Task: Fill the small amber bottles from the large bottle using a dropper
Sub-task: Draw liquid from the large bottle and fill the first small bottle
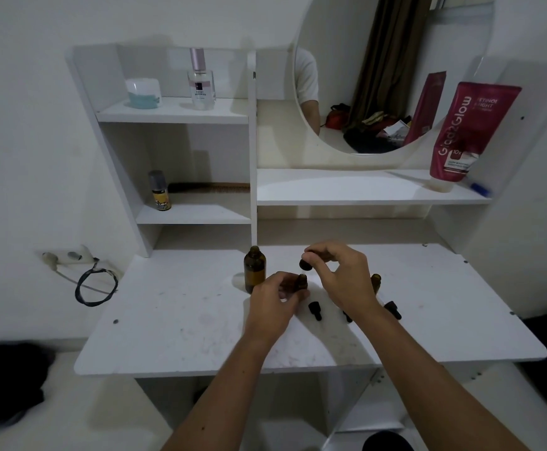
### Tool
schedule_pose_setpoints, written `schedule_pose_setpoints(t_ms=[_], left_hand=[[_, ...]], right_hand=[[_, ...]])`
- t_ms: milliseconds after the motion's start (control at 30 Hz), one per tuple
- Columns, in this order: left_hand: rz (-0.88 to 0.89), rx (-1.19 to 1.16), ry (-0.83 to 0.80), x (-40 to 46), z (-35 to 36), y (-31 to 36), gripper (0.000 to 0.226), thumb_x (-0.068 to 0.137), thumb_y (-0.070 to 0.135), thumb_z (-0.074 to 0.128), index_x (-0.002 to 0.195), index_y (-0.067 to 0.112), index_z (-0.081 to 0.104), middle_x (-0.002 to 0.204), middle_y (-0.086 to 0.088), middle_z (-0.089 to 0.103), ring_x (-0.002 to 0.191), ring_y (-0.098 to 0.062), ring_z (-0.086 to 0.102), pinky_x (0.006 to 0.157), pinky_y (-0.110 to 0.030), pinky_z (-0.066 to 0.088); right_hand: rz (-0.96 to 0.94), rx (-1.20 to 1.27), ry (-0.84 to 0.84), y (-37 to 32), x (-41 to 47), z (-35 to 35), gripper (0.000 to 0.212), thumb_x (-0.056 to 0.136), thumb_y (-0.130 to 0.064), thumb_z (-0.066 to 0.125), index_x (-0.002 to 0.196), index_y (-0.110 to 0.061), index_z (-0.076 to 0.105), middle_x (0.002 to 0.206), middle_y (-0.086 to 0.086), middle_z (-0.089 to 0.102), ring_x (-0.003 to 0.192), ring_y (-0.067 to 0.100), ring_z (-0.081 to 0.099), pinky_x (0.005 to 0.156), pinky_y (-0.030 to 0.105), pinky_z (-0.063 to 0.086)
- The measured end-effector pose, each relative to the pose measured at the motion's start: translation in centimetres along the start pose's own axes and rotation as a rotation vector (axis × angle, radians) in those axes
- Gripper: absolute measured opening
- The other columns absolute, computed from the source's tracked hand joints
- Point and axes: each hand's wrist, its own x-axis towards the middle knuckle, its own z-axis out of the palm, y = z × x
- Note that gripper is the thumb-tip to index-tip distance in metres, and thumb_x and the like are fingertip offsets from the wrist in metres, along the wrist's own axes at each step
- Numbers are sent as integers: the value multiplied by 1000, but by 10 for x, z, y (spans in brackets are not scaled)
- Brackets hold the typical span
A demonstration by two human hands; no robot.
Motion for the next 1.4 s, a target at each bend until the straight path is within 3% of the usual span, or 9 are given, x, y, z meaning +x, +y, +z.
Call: schedule_pose_setpoints(t_ms=[233, 467, 667, 867, 967, 1067, 1167, 1267, 1400], left_hand=[[-26, 2, 2, 1, 0, 0, 29, 88, 31, 79, 115, 24, 71, 103, 18, 72, 92, 8, 64, 81, -6, 50], [-30, 14, -7, 0, 2, -2, 32, 87, 34, 79, 117, 25, 69, 108, 15, 73, 97, -5, 67, 92, -25, 57], [-62, -96, 30, -10, -6, 1, 44, 82, 39, 83, 120, 25, 66, 110, 14, 70, 97, -6, 67, 86, -22, 58], [-25, -162, 27, -31, -37, -5, 33, 80, 36, 85, 108, 25, 69, 96, 11, 72, 90, -7, 68, 80, -21, 57], [-25, -157, 111, -33, -54, -10, 26, 81, 32, 85, 98, 24, 68, 89, 9, 72, 84, -8, 69, 74, -21, 57], [-20, -93, 233, -26, -65, -15, 34, 77, 30, 88, 92, 22, 58, 91, 8, 65, 82, -9, 64, 71, -17, 53], [-7, -56, 301, -13, -70, -21, 53, 71, 30, 93, 106, 20, 55, 106, 6, 58, 95, -8, 58, 80, -15, 50], [-86, -103, 239, -2, -70, -25, 71, 72, 34, 92, 129, 21, 53, 128, 9, 55, 111, -9, 55, 95, -21, 48], [-95, -141, 164, 4, -66, -33, 64, 76, 34, 89, 131, 26, 56, 127, 13, 62, 113, -10, 60, 97, -29, 53]], right_hand=[[-2, -24, 33, -3, 2, 4, 10, 93, -7, 76, 86, -14, 78, 82, -8, 75, 81, 3, 70, 78, 6, 47], [6, -9, 45, -8, 1, -1, 4, 95, -16, 76, 98, -15, 79, 85, -13, 75, 86, 0, 71, 81, 6, 49], [34, 2, 103, -22, 9, -17, 11, 95, -20, 77, 103, -14, 80, 90, -7, 79, 89, 3, 71, 83, 5, 48], [-28, 56, 145, -45, 21, -30, 14, 95, -19, 77, 106, -11, 79, 93, -5, 79, 89, 6, 73, 85, 12, 53], [-28, 95, 151, -55, 26, -26, 12, 95, -18, 76, 106, -12, 79, 93, -8, 79, 91, 4, 73, 86, 11, 52], [-26, 135, 144, -65, 32, -17, 12, 96, -19, 76, 106, -12, 78, 95, -7, 78, 92, 6, 73, 87, 14, 54], [-14, 175, 141, -72, 38, -7, 12, 97, -21, 74, 107, -15, 78, 97, -10, 78, 94, 6, 73, 88, 17, 55], [15, 229, 136, -79, 44, 1, 13, 97, -24, 74, 108, -17, 78, 98, -12, 77, 96, 6, 72, 87, 16, 54], [12, 239, 121, -81, 52, 11, 14, 97, -23, 74, 108, -15, 78, 98, -9, 78, 95, 7, 73, 89, 18, 55]])
